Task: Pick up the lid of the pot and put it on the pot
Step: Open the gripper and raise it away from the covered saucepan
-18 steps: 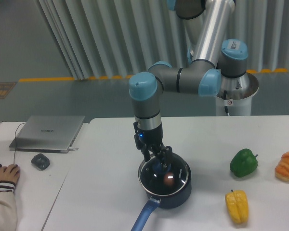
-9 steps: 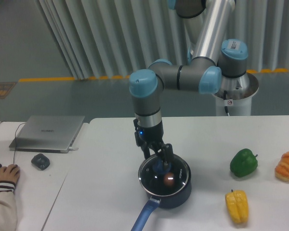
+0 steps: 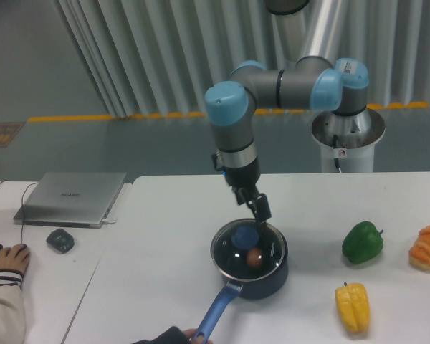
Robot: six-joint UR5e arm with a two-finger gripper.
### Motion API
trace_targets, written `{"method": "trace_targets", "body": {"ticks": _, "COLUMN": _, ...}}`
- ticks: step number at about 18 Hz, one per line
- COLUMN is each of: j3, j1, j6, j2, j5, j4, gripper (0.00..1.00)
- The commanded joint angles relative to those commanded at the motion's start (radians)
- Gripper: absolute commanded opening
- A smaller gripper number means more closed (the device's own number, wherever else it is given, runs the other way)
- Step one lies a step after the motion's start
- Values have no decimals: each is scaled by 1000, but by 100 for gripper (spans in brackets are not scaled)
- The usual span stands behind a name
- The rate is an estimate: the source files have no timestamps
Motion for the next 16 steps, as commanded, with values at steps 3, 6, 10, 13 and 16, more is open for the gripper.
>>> {"method": "trace_targets", "body": {"ticks": 3, "j3": -37, "j1": 41, "j6": 155, "j2": 41, "j5": 0, "j4": -8, "gripper": 100}}
{"method": "trace_targets", "body": {"ticks": 6, "j3": -57, "j1": 77, "j6": 328, "j2": 75, "j5": 11, "j4": -28, "gripper": 100}}
{"method": "trace_targets", "body": {"ticks": 10, "j3": -72, "j1": 123, "j6": 375, "j2": 118, "j5": 0, "j4": -51, "gripper": 100}}
{"method": "trace_targets", "body": {"ticks": 13, "j3": -77, "j1": 144, "j6": 375, "j2": 131, "j5": -23, "j4": -51, "gripper": 100}}
{"method": "trace_targets", "body": {"ticks": 16, "j3": -77, "j1": 155, "j6": 376, "j2": 135, "j5": -31, "j4": -51, "gripper": 100}}
